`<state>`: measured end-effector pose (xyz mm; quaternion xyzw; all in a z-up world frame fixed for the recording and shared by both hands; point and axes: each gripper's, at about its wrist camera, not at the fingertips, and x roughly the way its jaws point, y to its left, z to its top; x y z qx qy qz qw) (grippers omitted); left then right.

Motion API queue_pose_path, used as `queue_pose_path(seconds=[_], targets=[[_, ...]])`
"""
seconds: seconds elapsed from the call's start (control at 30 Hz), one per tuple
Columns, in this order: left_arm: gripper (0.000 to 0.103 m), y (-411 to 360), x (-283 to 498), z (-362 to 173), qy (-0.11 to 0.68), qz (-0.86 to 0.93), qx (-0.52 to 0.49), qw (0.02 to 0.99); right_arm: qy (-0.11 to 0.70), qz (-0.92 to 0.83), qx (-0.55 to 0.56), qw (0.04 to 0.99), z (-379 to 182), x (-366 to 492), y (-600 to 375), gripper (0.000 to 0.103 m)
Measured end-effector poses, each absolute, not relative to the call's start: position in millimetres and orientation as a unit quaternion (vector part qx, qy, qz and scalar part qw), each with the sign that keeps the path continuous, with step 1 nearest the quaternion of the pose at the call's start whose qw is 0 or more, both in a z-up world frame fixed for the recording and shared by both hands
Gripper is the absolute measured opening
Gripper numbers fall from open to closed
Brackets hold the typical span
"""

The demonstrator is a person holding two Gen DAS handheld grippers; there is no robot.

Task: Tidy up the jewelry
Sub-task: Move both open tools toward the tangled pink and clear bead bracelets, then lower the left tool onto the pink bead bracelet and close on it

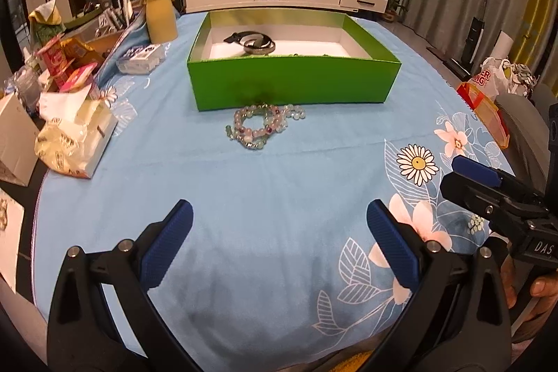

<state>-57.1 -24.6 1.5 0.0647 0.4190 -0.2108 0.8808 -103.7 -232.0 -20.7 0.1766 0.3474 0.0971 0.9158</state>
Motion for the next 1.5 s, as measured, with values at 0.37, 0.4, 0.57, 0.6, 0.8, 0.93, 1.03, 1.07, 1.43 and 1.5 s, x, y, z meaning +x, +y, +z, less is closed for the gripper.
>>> queue_pose_path(seconds=[0.37,0.4,0.57,0.6,0.8,0.93,1.03,1.07,1.43,1.5], targets=[[0.101,-43,-41,5,0.403,-0.229,0.073,0.883,0.347,0.088,0.187,0.915,-25,-97,-241,0.083],[0.101,-43,-39,5,0.402,-0.231,0.071,0.883,0.349,0.088,0.188,0.914,-26,-95,-242,0.083],[0.101,-43,-29,1,0.397,-0.229,0.067,0.886,0.352,0.083,0.187,0.913,-27,-88,-247,0.083],[0.101,-43,-27,0,0.397,-0.228,0.067,0.886,0.350,0.084,0.190,0.914,-27,-86,-249,0.083],[0.099,-41,-19,-2,0.385,-0.227,0.087,0.890,0.344,0.085,0.195,0.915,-26,-74,-257,0.083],[0.083,-51,-6,-2,0.383,-0.242,0.103,0.885,0.345,0.082,0.202,0.913,-26,-67,-260,0.083],[0.059,-63,5,-8,0.390,-0.261,0.116,0.876,0.350,0.080,0.208,0.910,-30,-63,-264,0.083],[0.056,-68,11,-11,0.393,-0.265,0.125,0.872,0.351,0.079,0.210,0.909,-32,-62,-265,0.083],[0.026,-94,48,-42,0.431,-0.279,0.176,0.840,0.364,0.071,0.236,0.898,-50,-51,-284,0.083],[0.026,-96,51,-45,0.435,-0.278,0.183,0.837,0.367,0.071,0.240,0.896,-53,-50,-286,0.083]])
